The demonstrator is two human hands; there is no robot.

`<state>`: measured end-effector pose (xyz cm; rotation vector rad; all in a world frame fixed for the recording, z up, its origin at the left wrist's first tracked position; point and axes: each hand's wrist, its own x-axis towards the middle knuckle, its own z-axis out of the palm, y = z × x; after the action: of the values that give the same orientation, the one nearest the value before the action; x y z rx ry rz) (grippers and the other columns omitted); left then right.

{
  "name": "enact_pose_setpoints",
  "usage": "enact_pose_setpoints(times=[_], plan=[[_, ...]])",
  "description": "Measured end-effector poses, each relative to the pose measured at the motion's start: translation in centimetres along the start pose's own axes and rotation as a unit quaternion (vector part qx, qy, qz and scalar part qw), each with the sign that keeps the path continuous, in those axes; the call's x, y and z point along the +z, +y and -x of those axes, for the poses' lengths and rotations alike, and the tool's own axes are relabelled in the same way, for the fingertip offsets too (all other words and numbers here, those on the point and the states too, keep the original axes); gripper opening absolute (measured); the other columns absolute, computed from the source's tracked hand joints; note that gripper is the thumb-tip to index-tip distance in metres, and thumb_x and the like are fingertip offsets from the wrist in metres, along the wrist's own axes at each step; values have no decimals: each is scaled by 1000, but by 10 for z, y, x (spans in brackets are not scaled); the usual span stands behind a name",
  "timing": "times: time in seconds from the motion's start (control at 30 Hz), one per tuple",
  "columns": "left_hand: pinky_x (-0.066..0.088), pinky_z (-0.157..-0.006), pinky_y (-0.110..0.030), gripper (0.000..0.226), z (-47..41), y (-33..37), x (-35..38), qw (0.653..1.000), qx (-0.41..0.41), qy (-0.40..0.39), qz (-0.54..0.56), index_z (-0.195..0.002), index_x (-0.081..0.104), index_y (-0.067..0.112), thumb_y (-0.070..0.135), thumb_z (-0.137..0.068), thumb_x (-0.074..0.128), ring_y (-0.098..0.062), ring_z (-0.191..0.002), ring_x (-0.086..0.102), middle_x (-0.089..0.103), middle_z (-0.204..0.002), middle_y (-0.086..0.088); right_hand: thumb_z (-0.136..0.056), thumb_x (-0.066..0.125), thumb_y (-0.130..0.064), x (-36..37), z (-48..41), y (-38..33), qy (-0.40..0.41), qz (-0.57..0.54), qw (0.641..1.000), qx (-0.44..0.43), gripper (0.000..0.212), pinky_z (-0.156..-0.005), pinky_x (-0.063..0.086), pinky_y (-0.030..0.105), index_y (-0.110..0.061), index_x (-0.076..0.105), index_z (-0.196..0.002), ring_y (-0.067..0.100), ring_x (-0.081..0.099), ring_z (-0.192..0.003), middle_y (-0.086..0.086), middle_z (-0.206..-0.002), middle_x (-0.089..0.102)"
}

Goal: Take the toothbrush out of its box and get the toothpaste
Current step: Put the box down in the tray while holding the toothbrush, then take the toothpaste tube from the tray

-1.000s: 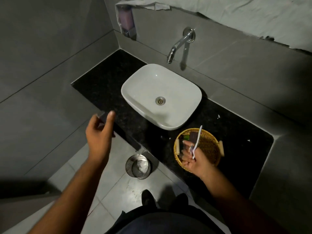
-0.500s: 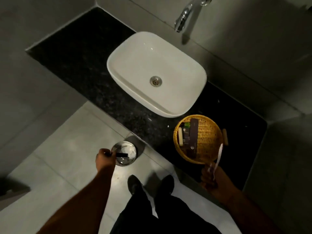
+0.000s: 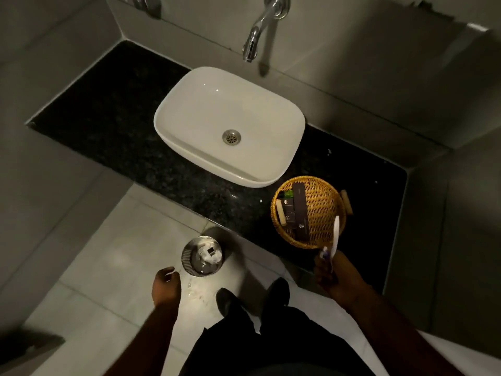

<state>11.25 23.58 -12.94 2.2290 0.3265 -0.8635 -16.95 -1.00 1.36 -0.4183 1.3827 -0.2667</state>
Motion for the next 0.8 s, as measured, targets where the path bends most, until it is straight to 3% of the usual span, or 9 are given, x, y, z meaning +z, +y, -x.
enact_pose_setpoints(times=[0.07, 0.17, 0.3, 0.37, 0.43, 0.5, 0.6, 0.7, 0.8], plan=[[54, -91, -43, 18, 15, 17, -2, 995, 95, 16, 32, -121, 72, 11, 12, -108, 59, -43, -111, 72, 77, -116, -17, -111, 44, -27, 11, 4, -1, 42, 41, 998, -21, 40, -39, 26, 22, -15, 59, -76, 7, 31, -39, -4, -47, 40], [55, -79, -30, 14, 52, 52, 14, 964, 253, -42, 70, -107, 72, 31, 29, -106, 58, -9, -97, 75, 77, -99, 12, -110, 51, -32, 26, 16, -8, 101, 137, 984, -52, 40, -47, 25, 24, -11, 67, -79, 10, 32, -45, 0, -52, 42], [56, -82, -17, 23, 114, 98, 59, 871, 413, -266, 8, -120, 70, 55, 47, -100, 61, -2, -96, 74, 74, -112, 22, -110, 48, -40, 40, 30, -18, 74, 105, 990, -55, 45, -33, 29, 14, -11, 62, -79, 3, 39, -29, -5, -40, 47], [56, -87, -14, 39, 151, 121, 81, 824, 394, -407, 30, -130, 69, 57, 43, -94, 77, 1, -98, 73, 74, -113, 18, -108, 53, -34, 44, 34, -27, 73, 120, 987, -82, 41, -31, 37, 15, -6, 67, -82, 4, 50, -29, -3, -41, 58], [59, -91, -18, 54, 172, 141, 98, 804, 357, -471, 62, -137, 69, 49, 46, -87, 90, -3, -103, 77, 80, -111, 7, -105, 61, -26, 45, 33, -37, 90, 165, 972, -141, 31, -44, 50, 21, 0, 77, -98, 13, 66, -50, 12, -69, 77], [62, -78, -20, 56, 183, 160, 112, 806, 343, -478, 68, -139, 70, 39, 43, -87, 92, -3, -92, 80, 83, -104, 4, -103, 64, -21, 41, 28, -49, 99, 172, 963, -184, 28, -63, 61, 32, 3, 78, -107, 28, 76, -76, 25, -99, 80], [58, -60, -16, 18, 192, 187, 131, 812, 340, -473, 37, -112, 82, 28, 14, -103, 76, 1, -67, 77, 85, -84, 9, -103, 66, -18, 34, 16, -66, 94, 133, 968, -193, 23, -63, 64, 34, -2, 80, -95, 25, 78, -73, 19, -94, 79], [63, -67, -21, 23, 195, 207, 150, 840, 329, -432, 9, -91, 88, 24, 10, -104, 74, -6, -73, 82, 86, -81, 3, -102, 68, -24, 30, 4, -86, 89, 110, 973, -183, 32, -82, 59, 38, -25, 66, -70, 15, 68, -71, -1, -80, 70], [68, -73, -38, 13, 188, 217, 163, 837, 318, -446, -1, -96, 89, 12, 16, -102, 78, -32, -79, 84, 86, -90, -19, -102, 66, -35, 23, -3, -100, 49, 67, 985, -152, 16, -95, 53, 43, -37, 63, -87, 15, 64, -82, -6, -91, 64]])
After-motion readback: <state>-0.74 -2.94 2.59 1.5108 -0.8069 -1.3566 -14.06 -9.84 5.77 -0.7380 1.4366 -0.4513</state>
